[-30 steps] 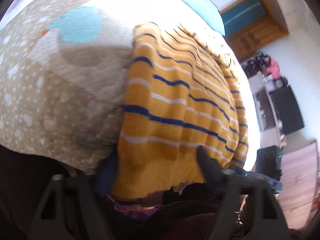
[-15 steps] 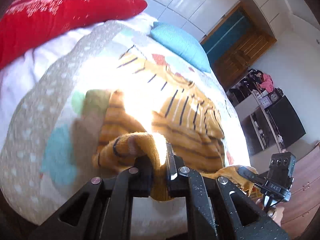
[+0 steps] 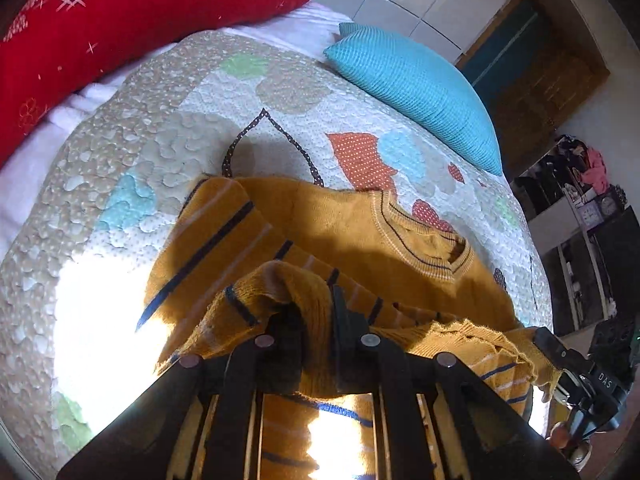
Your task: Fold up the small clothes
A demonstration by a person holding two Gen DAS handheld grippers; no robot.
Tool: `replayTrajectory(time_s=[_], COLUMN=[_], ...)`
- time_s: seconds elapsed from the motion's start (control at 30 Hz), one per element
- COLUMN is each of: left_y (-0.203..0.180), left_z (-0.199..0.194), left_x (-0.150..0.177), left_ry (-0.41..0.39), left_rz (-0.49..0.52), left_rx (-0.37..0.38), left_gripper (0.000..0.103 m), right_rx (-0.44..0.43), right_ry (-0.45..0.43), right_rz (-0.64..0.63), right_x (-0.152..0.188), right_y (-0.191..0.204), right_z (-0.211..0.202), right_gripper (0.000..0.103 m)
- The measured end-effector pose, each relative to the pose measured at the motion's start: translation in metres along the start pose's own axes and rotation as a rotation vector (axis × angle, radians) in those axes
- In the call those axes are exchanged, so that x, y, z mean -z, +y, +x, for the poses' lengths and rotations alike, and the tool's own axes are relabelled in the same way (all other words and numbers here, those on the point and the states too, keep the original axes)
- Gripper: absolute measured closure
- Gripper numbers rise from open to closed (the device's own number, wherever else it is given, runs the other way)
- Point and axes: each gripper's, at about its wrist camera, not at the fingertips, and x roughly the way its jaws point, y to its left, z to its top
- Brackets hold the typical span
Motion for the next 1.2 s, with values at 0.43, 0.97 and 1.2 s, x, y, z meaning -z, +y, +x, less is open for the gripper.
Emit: replayTrajectory(time_s=[0.43, 0.97, 1.2], left_y=[0.044, 0.062, 0.073], left_z=[0.018, -0.044, -0.03], left_x=[-0.041, 0.035, 0.068], left_ry=[0.042, 0.011, -0.029], left_rz=[-0.232, 0.03, 0.24], left_rx=[0.181, -0.126, -0.452], left_gripper=[0.049, 0.029, 0.018], right_rx=[0.014, 0.332, 0.532], right_ry=[-0.076, -0.029, 0.016], right_rz=[0.311, -0.155, -0.255], right_x=[-0.047, 0.042, 0.079], right_y=[-0.083, -0.025, -0.057], right_z=[0.03, -0.067, -0.062], right_gripper=[0.039, 0.03, 0.032])
